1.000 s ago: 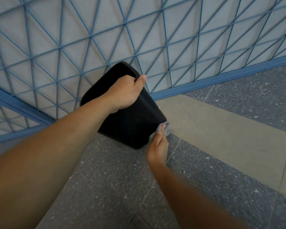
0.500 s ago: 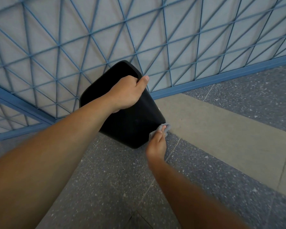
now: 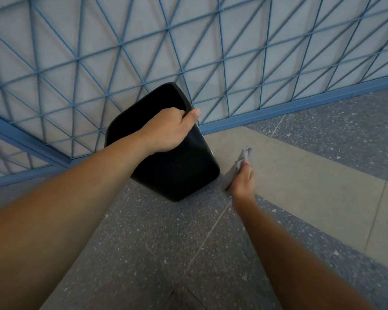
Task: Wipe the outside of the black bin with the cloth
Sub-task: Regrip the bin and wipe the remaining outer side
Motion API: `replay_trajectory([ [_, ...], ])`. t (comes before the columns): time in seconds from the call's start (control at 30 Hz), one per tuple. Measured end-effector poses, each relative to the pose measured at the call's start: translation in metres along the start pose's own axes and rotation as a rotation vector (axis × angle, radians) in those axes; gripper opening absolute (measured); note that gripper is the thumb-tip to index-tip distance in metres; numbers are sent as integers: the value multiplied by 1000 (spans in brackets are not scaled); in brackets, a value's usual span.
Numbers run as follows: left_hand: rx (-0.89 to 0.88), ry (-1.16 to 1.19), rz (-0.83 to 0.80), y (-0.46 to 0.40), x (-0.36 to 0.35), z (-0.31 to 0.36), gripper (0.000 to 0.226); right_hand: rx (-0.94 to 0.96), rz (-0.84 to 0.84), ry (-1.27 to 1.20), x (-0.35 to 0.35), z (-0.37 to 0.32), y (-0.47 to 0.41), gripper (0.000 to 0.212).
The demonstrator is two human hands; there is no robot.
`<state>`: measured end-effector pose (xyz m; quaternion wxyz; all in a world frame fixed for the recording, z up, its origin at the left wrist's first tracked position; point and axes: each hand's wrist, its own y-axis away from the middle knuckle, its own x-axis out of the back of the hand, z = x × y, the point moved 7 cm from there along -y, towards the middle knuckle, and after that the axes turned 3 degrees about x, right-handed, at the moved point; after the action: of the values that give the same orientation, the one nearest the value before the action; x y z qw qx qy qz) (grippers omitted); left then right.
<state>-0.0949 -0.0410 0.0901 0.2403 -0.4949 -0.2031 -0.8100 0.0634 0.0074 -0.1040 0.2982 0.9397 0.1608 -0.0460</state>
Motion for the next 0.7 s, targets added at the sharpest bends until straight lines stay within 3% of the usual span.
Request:
replay_trajectory([
  [0.07, -15, -8, -16, 5, -4, 1, 62, 53, 7, 58, 11, -12, -6, 45],
  [0.47, -205, -311, -209, 74, -46, -3, 63, 70, -106, 147, 15, -13, 12, 57],
  [0.57, -230, -365, -331, 87, -44, -14, 50, 83, -113, 130, 16, -11, 14, 58],
  [0.63, -190, -350, -418, 92, -42, -27, 42, 102, -120, 126, 17, -13, 16, 57],
  [0.7, -36, -173, -471, 92, -38, -37, 56, 111, -135, 111, 16, -15, 17, 57],
])
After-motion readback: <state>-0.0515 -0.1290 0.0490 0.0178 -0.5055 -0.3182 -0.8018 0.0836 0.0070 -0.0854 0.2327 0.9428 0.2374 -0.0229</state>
